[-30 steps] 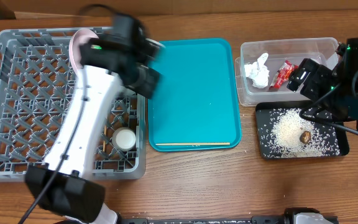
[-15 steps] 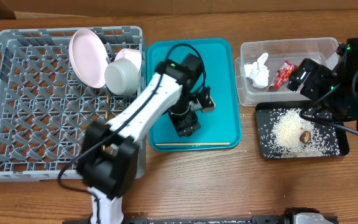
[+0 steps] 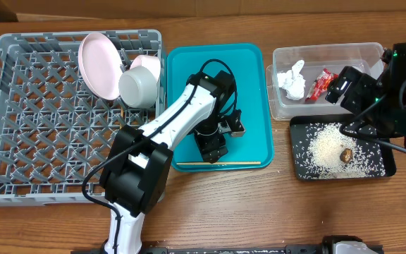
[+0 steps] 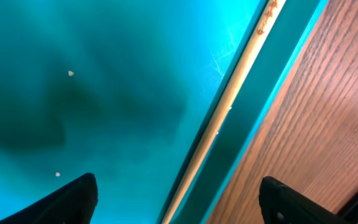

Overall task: Sort waste into correct bins and load items into the dishwasher
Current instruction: 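Return the left gripper to the second chopstick on the teal tray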

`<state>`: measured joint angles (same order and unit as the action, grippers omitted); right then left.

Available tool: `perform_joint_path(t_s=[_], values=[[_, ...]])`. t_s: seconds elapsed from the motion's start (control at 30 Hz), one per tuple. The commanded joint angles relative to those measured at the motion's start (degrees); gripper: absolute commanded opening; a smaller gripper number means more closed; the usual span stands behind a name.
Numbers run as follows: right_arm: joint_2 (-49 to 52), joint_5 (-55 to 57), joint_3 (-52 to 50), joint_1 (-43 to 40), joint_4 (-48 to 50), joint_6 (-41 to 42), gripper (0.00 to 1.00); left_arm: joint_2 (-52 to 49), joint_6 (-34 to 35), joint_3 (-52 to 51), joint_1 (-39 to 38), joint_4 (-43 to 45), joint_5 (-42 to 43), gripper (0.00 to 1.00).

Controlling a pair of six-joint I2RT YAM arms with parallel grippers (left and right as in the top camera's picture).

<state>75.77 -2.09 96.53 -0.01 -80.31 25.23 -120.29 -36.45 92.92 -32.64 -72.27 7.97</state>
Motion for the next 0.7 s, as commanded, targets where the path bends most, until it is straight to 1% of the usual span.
perform_joint_path(t_s=[0.0,0.27,0.67], values=[[0.02,0.74,0.83,-0.11,0.24,0.11,1.0,-0.59,-1.29,-1.84,-0.42,0.61,1.05,0.86],[0.02,0.72,0.83,-0.11,0.24,0.11,1.0,-0.59,-0.94,-6.62,-0.42,6.64,-0.66,0.87],[0.02,0.74,0.83,-0.11,0.24,0.09,1.0,-0.59,-0.66,-9.86,-0.83,12.55,-4.13,0.87]])
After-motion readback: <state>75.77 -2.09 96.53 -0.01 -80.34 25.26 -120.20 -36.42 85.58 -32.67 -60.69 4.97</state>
